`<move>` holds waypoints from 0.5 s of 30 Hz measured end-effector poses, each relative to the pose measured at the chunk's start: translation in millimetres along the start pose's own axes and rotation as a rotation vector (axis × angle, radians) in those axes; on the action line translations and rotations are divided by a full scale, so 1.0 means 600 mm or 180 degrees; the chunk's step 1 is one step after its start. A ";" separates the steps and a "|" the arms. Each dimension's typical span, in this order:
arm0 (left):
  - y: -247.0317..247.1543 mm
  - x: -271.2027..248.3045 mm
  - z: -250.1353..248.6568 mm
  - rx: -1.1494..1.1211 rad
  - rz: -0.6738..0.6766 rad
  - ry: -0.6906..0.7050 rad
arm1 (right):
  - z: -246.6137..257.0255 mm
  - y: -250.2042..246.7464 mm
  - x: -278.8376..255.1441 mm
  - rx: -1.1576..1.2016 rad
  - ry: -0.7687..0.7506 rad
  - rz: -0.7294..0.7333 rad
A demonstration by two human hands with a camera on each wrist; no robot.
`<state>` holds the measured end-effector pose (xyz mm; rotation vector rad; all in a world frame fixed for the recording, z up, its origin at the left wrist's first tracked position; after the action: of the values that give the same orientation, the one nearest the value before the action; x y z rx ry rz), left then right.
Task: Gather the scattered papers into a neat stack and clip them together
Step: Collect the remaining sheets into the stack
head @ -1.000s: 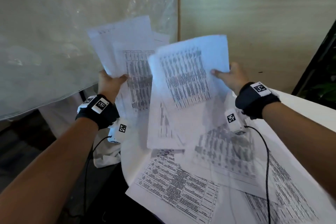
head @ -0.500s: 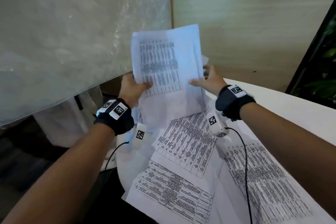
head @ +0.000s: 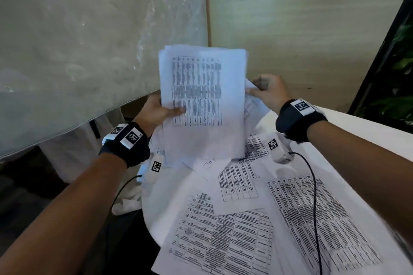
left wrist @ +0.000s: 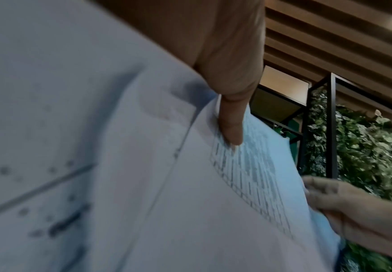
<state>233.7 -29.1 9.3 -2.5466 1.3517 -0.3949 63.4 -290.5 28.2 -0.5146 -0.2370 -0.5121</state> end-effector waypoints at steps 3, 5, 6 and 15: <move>0.019 0.005 -0.008 0.0138 0.0222 -0.0007 | 0.054 0.017 0.025 0.0096 -0.0402 -0.0019; 0.016 0.008 -0.008 0.0208 0.0187 -0.0037 | 0.084 0.015 0.031 0.0220 -0.0577 -0.0195; 0.011 0.007 -0.010 0.0284 0.0042 -0.0078 | 0.092 0.006 0.028 0.0161 -0.0599 -0.0387; -0.131 -0.043 0.012 -0.0100 -0.1572 -0.0357 | -0.132 0.048 -0.065 -0.2402 0.1501 0.1460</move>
<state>283.3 35.9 24.8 -2.8632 0.6833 -0.3070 52.2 -294.4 -64.0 -1.1243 0.5439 -0.2435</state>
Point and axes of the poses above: each hand's wrist, its own x-axis towards the middle knuckle, its own y-axis out of the palm, z = x × y, the point moved 9 cm from there along x, towards the middle knuckle, and after that the axes turned 14 degrees about z, right-handed, at the moved point
